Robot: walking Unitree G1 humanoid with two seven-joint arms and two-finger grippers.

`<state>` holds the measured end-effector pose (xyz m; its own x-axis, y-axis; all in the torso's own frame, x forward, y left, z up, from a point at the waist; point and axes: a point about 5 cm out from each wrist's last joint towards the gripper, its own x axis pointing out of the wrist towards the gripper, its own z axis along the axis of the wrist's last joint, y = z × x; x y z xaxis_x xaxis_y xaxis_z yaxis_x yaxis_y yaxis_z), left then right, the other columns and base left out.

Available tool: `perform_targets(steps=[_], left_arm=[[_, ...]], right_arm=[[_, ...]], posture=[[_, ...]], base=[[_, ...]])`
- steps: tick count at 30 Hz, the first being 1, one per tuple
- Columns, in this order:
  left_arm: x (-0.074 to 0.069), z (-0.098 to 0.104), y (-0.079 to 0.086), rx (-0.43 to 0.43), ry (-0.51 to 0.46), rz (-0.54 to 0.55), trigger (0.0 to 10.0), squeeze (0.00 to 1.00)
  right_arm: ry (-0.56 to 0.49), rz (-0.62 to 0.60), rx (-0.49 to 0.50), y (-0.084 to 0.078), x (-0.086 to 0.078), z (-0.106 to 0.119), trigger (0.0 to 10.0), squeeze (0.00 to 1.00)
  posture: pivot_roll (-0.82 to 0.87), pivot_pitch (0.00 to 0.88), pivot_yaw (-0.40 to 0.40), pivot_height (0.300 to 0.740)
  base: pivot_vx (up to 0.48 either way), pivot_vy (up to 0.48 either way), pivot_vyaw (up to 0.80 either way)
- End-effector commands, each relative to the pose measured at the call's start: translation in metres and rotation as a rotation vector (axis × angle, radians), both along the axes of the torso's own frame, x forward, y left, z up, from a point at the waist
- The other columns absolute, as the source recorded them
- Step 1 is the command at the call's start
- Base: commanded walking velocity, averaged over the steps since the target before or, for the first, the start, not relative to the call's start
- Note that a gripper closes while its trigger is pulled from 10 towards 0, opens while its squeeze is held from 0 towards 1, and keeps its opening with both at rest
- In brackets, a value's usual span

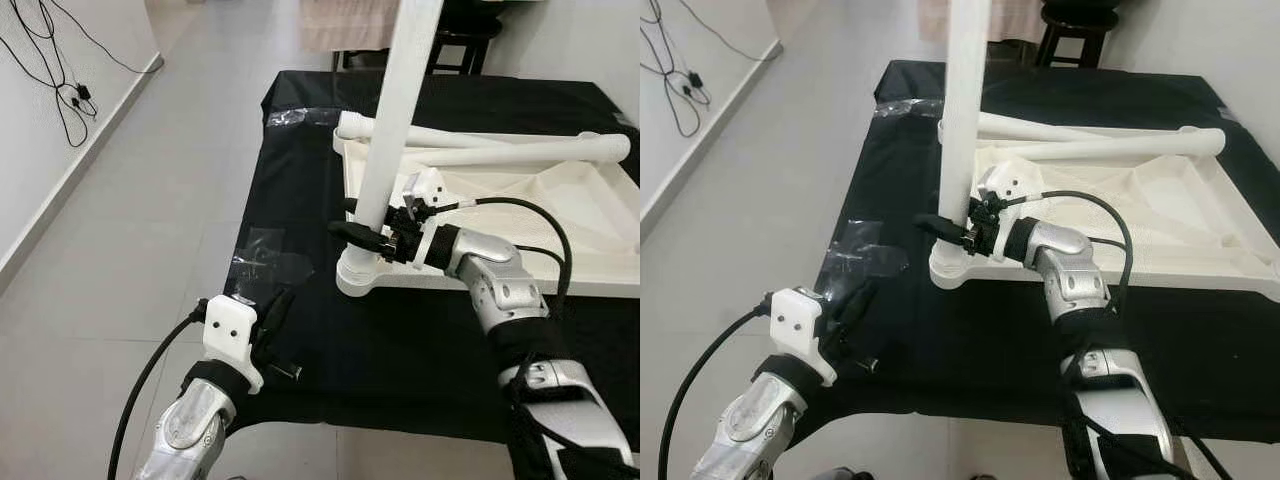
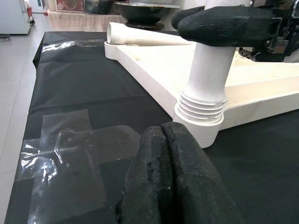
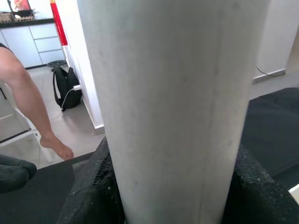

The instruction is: Building children table

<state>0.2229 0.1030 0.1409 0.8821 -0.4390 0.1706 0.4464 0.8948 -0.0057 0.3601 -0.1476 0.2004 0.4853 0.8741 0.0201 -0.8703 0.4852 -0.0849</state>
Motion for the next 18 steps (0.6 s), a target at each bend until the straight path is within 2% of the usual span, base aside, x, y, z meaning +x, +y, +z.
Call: perform_targets(steps=[1,3,6,7,9,10,11,12,13,14,16,18], left_arm=[[-0.002,-0.002,-0.001,-0.008,0.008,0.002,10.0,0.00],[-0.002,-0.002,0.000,-0.007,0.007,0.002,10.0,0.00],[-0.002,-0.002,0.001,-0.006,0.006,0.005,10.0,0.00],[-0.002,-0.001,0.002,-0.004,0.006,0.007,10.0,0.00],[-0.002,-0.001,0.003,-0.003,0.005,0.008,10.0,0.00],[-0.001,-0.001,0.004,-0.003,0.006,0.008,10.0,0.00],[-0.001,-0.001,0.004,-0.004,0.006,0.007,10.0,0.00],[-0.001,-0.001,0.004,-0.005,0.006,0.007,10.0,0.00],[-0.001,-0.001,0.004,-0.005,0.006,0.007,10.0,0.00],[-0.001,-0.001,0.005,-0.004,0.005,0.007,10.0,0.00],[0.001,-0.001,0.005,-0.005,0.006,0.010,10.0,0.00],[0.002,-0.001,0.005,-0.008,0.007,0.007,10.0,0.00]], right_arm=[[0.025,0.038,0.025,0.005,0.000,-0.003,0.0,0.00],[0.017,0.013,0.017,0.002,0.001,-0.005,0.0,0.00],[0.010,-0.130,-0.044,0.000,0.002,-0.017,0.0,0.00],[0.013,-0.278,-0.084,0.001,0.004,-0.025,0.0,0.00],[0.006,-0.445,-0.126,0.002,0.006,-0.033,0.0,0.00],[0.085,-0.629,-0.057,0.006,-0.004,-0.047,0.0,0.00],[0.153,-0.753,-0.009,0.006,-0.013,-0.056,0.0,0.00],[0.176,-0.786,0.003,0.018,-0.031,-0.065,0.0,0.00],[0.176,-0.786,0.003,0.018,-0.031,-0.065,0.0,0.00],[0.122,-0.741,-0.031,0.032,-0.041,-0.063,0.0,0.00],[0.007,-0.597,-0.047,0.050,-0.040,-0.048,0.0,0.00],[0.012,-0.597,-0.047,0.048,-0.026,-0.044,0.0,0.00]], posture=[[0.05,0.123,-0.035,0.740],[0.04,0.127,-0.034,0.740],[0.04,0.131,-0.031,0.740],[0.03,0.135,-0.028,0.740],[0.03,0.135,-0.028,0.740],[0.02,0.138,-0.027,0.740],[0.02,0.138,-0.027,0.740],[0.03,0.144,-0.020,0.740],[0.03,0.144,-0.020,0.740],[0.02,0.141,-0.013,0.740],[0.00,0.134,-0.003,0.740],[0.02,0.128,-0.025,0.740]], base=[[0.000,0.000,0.00],[0.000,0.000,0.00],[0.000,0.000,0.00],[0.000,0.000,0.00],[0.000,0.000,0.00],[0.000,0.000,0.00],[0.000,0.000,0.00],[0.000,0.000,0.00],[0.000,0.000,0.00],[0.000,0.000,0.00],[0.000,0.000,0.00],[0.000,0.000,0.00]])
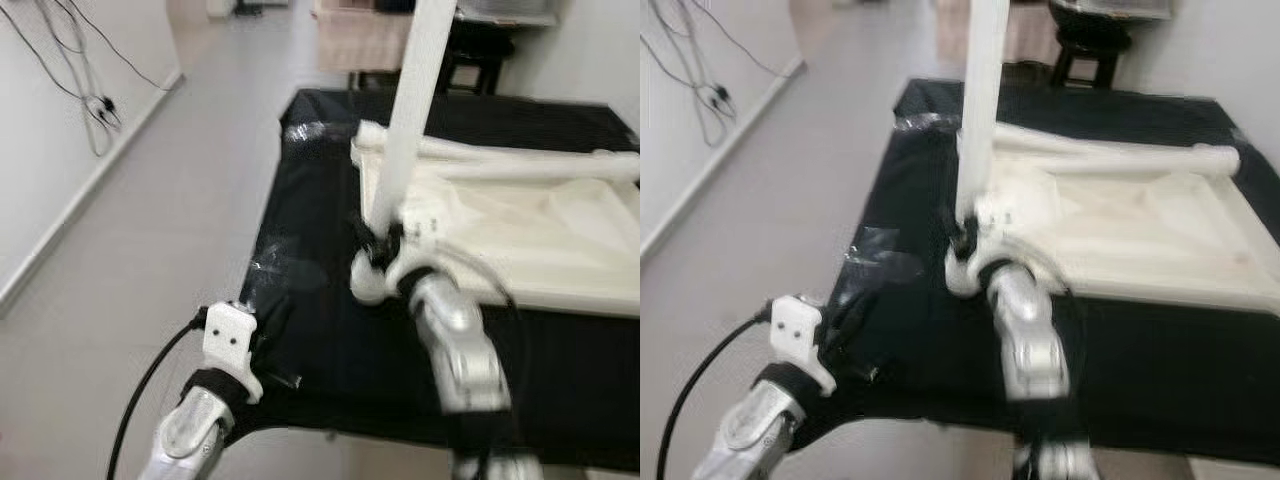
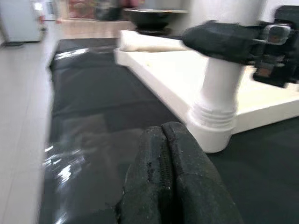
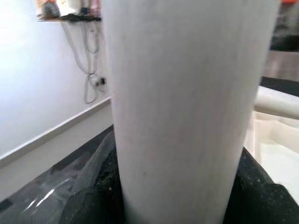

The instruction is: Building children table

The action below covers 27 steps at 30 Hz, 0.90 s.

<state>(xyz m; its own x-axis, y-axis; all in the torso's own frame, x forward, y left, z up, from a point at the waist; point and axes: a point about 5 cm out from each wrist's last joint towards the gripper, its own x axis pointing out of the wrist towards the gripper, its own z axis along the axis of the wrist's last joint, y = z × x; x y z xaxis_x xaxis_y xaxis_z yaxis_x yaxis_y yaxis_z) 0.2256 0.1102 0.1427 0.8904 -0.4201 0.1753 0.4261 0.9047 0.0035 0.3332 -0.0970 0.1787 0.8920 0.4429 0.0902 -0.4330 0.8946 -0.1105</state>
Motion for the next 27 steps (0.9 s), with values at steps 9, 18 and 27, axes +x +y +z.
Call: perform_targets(steps=[9,18,27], left_arm=[[0.000,-0.002,-0.004,-0.015,0.008,-0.003,10.0,0.00],[0.000,-0.002,-0.004,-0.022,0.013,-0.014,10.0,0.00],[-0.001,-0.002,-0.004,-0.021,0.014,-0.012,10.0,0.00]], right_arm=[[0.116,0.101,-0.014,0.000,0.013,-0.009,10.0,1.00],[0.050,0.564,-0.011,-0.007,0.016,0.022,10.0,0.00],[0.114,0.804,0.010,-0.010,0.024,0.027,7.9,0.00]], posture=[[0.03,0.130,-0.035,0.740],[0.04,0.125,-0.033,0.740],[0.05,0.130,-0.036,0.740]], base=[[0.000,0.000,0.00],[0.000,0.000,0.00],[0.000,0.000,0.00]])
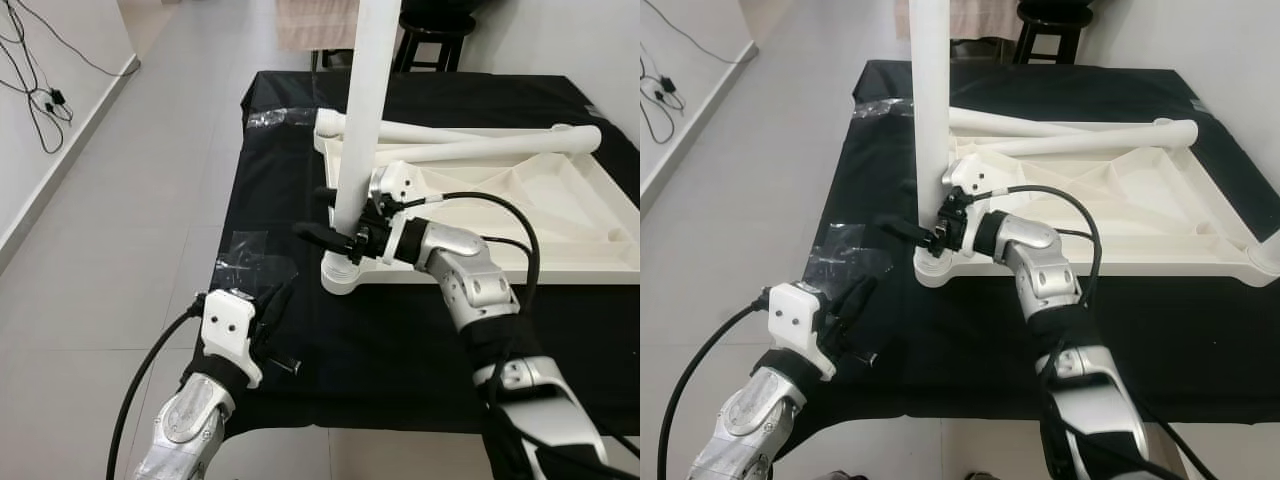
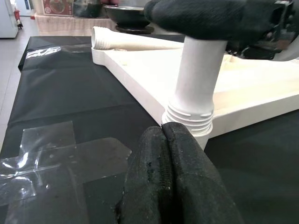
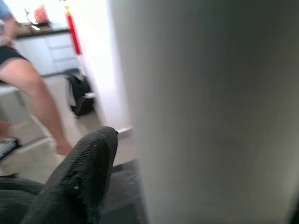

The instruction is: Building children table

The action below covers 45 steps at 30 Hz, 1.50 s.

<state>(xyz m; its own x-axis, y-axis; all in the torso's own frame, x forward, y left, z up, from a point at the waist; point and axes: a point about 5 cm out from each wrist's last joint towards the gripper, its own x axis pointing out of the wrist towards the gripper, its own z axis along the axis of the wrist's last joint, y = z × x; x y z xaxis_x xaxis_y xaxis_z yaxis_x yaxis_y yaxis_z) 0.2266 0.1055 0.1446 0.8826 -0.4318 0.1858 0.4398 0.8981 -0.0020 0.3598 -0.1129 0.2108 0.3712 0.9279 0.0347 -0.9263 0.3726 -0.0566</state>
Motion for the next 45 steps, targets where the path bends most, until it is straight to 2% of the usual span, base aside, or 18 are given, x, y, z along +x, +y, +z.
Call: perform_targets(steps=[1,2,13,16,17,19,20,21,22,23,25,29,32,33,38,39,44,45], left_arm=[[-0.002,-0.004,0.000,-0.011,0.022,0.002,10.0,0.00],[-0.003,-0.004,0.000,-0.012,0.023,0.002,10.0,0.00],[-0.004,-0.003,-0.001,-0.013,0.022,0.003,10.0,0.00],[-0.004,-0.003,-0.001,-0.012,0.022,0.002,10.0,0.00],[-0.004,-0.003,-0.001,-0.012,0.022,0.002,10.0,0.00],[-0.004,-0.004,0.000,-0.011,0.022,0.003,10.0,0.00],[-0.004,-0.004,0.000,-0.011,0.022,0.003,10.0,0.00],[-0.004,-0.004,0.001,-0.009,0.022,0.003,10.0,0.00],[-0.004,-0.004,0.002,-0.006,0.022,0.005,10.0,0.00],[-0.004,-0.004,0.002,-0.006,0.022,0.005,10.0,0.00],[-0.003,-0.004,0.003,0.004,0.024,0.007,10.0,0.00],[-0.003,-0.005,0.003,0.008,0.024,0.010,10.0,0.00],[-0.003,-0.006,0.003,0.005,0.030,0.006,10.0,0.00],[-0.003,-0.006,0.003,0.004,0.030,0.007,10.0,0.00],[-0.003,-0.007,0.003,0.007,0.030,0.012,10.0,0.00],[-0.003,-0.007,0.003,0.007,0.031,0.011,10.0,0.00],[-0.004,-0.008,0.002,0.002,0.036,0.003,10.0,0.00],[-0.004,-0.008,0.002,0.001,0.036,0.002,10.0,0.00]], right_arm=[[0.061,0.088,0.003,0.005,0.000,-0.006,4.4,0.00],[0.080,0.100,0.005,0.003,0.002,-0.007,0.0,0.00],[0.049,0.004,-0.027,-0.013,0.010,-0.008,0.0,0.00],[0.015,-0.204,-0.148,-0.028,0.012,-0.020,0.0,0.00],[0.015,-0.204,-0.148,-0.028,0.012,-0.020,0.0,0.00],[0.029,-0.380,-0.140,-0.033,0.011,-0.029,0.0,0.00],[0.029,-0.380,-0.140,-0.033,0.011,-0.029,0.0,0.00],[0.054,-0.610,-0.122,-0.035,0.009,-0.040,0.0,0.00],[0.110,-0.706,-0.121,-0.026,-0.008,-0.058,0.0,0.00],[0.110,-0.706,-0.121,-0.026,-0.008,-0.058,0.0,0.00],[0.150,-0.775,-0.102,-0.011,-0.037,-0.074,0.0,0.00],[0.138,-0.738,-0.113,-0.004,-0.042,-0.075,0.0,0.00],[0.108,-0.732,-0.125,-0.003,-0.030,-0.072,0.0,0.00],[0.103,-0.743,-0.128,-0.004,-0.024,-0.070,9.8,0.00],[0.093,-0.712,-0.075,0.006,-0.027,-0.056,10.0,0.00],[0.064,-0.655,-0.043,0.009,-0.027,-0.047,10.0,1.00],[-0.042,-0.483,0.032,0.007,-0.022,-0.021,10.0,1.00],[-0.064,-0.454,0.035,0.006,-0.019,-0.017,10.0,0.94]], posture=[[0.05,0.131,-0.039,0.740],[0.05,0.132,-0.040,0.740],[0.05,0.143,-0.043,0.740],[0.05,0.145,-0.050,0.740],[0.05,0.145,-0.050,0.740],[0.05,0.144,-0.052,0.740],[0.05,0.144,-0.052,0.740],[0.05,0.143,-0.048,0.740],[0.07,0.148,-0.040,0.740],[0.07,0.148,-0.040,0.740],[0.07,0.141,-0.037,0.740],[0.06,0.131,-0.028,0.740],[0.07,0.122,-0.038,0.740],[0.07,0.122,-0.035,0.740],[0.07,0.117,-0.030,0.740],[0.07,0.113,-0.029,0.740],[0.07,0.111,-0.028,0.740],[0.07,0.111,-0.030,0.740]], base=[[0.000,0.000,0.00],[0.000,0.000,0.00],[0.000,0.000,0.00],[0.000,0.000,0.00],[0.000,0.000,0.00],[0.000,0.000,0.00],[0.000,0.000,0.00],[0.000,0.000,0.00],[0.000,0.000,0.00],[0.000,0.000,0.00],[0.000,0.000,0.00],[0.000,0.000,0.00],[0.000,0.000,0.00],[0.000,0.000,0.00],[0.000,0.000,0.00],[0.000,0.000,0.00],[0.000,0.000,0.00],[0.000,0.000,0.00]])
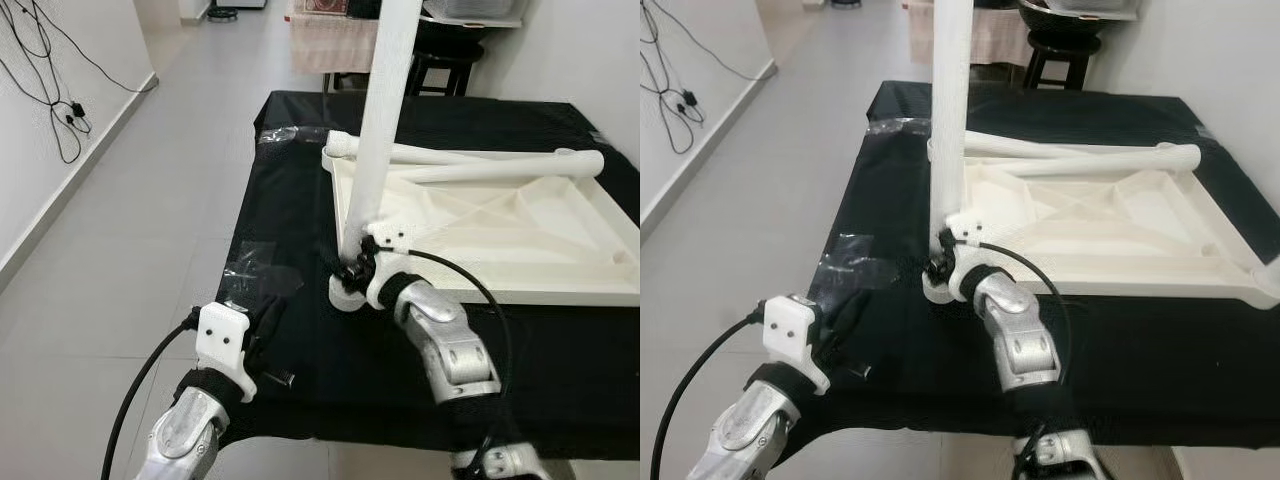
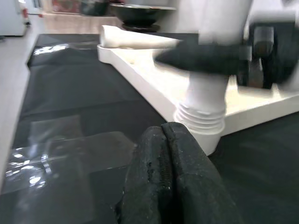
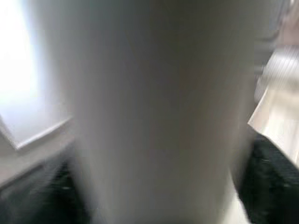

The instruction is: Building children table

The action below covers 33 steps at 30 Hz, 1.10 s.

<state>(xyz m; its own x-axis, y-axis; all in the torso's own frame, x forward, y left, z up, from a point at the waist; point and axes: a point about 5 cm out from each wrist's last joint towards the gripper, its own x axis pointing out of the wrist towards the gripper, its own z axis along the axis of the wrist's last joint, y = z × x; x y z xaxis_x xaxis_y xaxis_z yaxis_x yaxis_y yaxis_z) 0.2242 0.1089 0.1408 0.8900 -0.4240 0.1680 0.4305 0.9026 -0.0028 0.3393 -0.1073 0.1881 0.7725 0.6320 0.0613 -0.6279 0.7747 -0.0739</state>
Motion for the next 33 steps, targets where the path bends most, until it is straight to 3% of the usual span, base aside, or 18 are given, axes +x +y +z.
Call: perform_targets(steps=[1,2,3,5,13,14,15,25,33], left_arm=[[-0.002,-0.003,-0.002,-0.007,0.019,-0.009,10.0,0.00],[-0.002,-0.003,-0.002,-0.007,0.019,-0.009,10.0,0.00],[-0.002,-0.003,-0.002,-0.008,0.019,-0.009,10.0,0.00],[-0.002,-0.003,-0.002,-0.008,0.018,-0.007,10.0,0.00],[-0.002,-0.001,-0.004,-0.013,0.015,-0.007,10.0,0.00],[-0.002,-0.001,-0.004,-0.014,0.015,-0.007,10.0,0.00],[-0.002,0.000,-0.004,-0.015,0.015,-0.007,10.0,0.00],[-0.001,0.000,-0.006,-0.018,0.014,-0.007,10.0,0.00],[0.000,0.000,-0.004,-0.020,0.014,-0.005,10.0,0.00]], right_arm=[[-0.044,0.072,0.006,-0.002,0.004,0.006,10.0,0.33],[-0.044,0.072,0.006,-0.002,0.004,0.006,10.0,0.33],[-0.046,0.084,-0.005,-0.004,0.007,0.006,10.0,0.05],[-0.041,0.122,-0.010,-0.003,0.009,0.005,10.0,0.00],[0.022,0.225,-0.060,-0.006,0.020,-0.007,10.0,0.00],[0.022,0.247,-0.064,-0.007,0.022,-0.006,1.6,0.00],[0.031,0.284,-0.048,-0.009,0.024,-0.005,0.0,0.00],[0.036,0.363,-0.020,-0.023,0.030,-0.001,0.0,0.00],[0.036,0.236,-0.080,-0.034,0.027,-0.015,0.0,0.00]], posture=[[0.08,0.113,-0.033,0.740],[0.08,0.113,-0.033,0.740],[0.08,0.113,-0.033,0.740],[0.09,0.116,-0.034,0.740],[0.09,0.128,-0.037,0.740],[0.09,0.132,-0.039,0.740],[0.09,0.135,-0.040,0.740],[0.09,0.139,-0.041,0.740],[0.07,0.142,-0.037,0.740]], base=[[0.000,0.000,0.00],[0.000,0.000,0.00],[0.000,0.000,0.00],[0.000,0.000,0.00],[0.000,0.000,0.00],[0.000,0.000,0.00],[0.000,0.000,0.00],[0.000,0.000,0.00],[0.000,0.000,0.00]])
